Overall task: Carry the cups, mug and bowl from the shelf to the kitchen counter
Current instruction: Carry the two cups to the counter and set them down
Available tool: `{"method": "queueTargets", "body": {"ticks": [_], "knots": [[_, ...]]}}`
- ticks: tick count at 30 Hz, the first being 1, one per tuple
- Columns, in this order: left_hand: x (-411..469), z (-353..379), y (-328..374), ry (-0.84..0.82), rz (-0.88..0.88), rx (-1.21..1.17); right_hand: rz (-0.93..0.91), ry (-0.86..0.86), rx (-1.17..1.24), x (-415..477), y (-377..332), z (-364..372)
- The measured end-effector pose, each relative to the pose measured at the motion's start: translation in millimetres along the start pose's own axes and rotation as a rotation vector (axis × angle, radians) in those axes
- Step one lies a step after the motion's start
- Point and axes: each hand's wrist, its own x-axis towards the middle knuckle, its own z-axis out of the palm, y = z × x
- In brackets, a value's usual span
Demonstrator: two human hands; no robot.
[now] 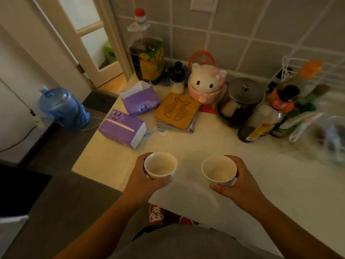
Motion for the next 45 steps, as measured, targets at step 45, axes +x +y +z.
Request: {"method": "queueTargets", "body": {"ticks": [45], "knots": [[93.4, 26.4, -41.1, -0.217, 0.31, 0.978, 0.27, 0.3, -0.061, 35.0, 40.4, 15.8]]}}
